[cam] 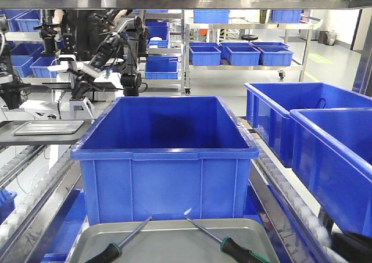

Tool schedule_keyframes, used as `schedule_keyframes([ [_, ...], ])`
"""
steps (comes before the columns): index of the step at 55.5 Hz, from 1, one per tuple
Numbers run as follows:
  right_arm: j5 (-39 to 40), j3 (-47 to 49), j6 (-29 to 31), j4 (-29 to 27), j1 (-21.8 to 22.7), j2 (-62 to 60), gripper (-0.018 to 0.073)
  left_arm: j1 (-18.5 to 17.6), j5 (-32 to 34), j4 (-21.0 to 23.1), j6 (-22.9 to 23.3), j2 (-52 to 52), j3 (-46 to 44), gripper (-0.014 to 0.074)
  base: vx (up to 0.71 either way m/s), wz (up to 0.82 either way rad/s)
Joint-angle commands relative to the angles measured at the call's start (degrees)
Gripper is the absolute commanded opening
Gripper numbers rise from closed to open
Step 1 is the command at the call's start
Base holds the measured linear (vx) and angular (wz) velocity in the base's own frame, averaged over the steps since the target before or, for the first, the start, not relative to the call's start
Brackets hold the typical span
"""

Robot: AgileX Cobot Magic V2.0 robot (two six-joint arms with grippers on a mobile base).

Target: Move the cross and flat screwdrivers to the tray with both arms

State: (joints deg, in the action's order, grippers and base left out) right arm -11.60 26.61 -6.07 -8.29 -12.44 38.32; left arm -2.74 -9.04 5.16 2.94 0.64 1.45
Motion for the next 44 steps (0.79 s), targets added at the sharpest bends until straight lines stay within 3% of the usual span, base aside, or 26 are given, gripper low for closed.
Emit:
schedule_keyframes([
  [1, 6.88, -4.62, 0.26, 5.57, 3.07, -8.39, -0.0005, -0.13, 5.12, 0.07, 0.45, 0.73, -1.38, -0.0006, 0.00, 0.00],
  [11, 7.51, -16.96, 0.52, 14.37, 4.06, -24.26, -0.0011, -0.13, 5.12, 0.07, 0.45, 0.73, -1.38, -0.0006, 0.00, 0.00],
  [25, 6.80, -28.92, 0.15, 14.50, 5.83, -39.63, -0.0011, -0.13, 5.12, 0.07, 0.45, 0.73, -1.38, -0.0006, 0.00, 0.00],
  [44, 4.80, -28.73, 0.22, 14.67, 8.27, -39.29, -0.0011, -0.13, 5.09, 0.07, 0.45, 0.74, -1.38, -0.0006, 0.00, 0.00],
])
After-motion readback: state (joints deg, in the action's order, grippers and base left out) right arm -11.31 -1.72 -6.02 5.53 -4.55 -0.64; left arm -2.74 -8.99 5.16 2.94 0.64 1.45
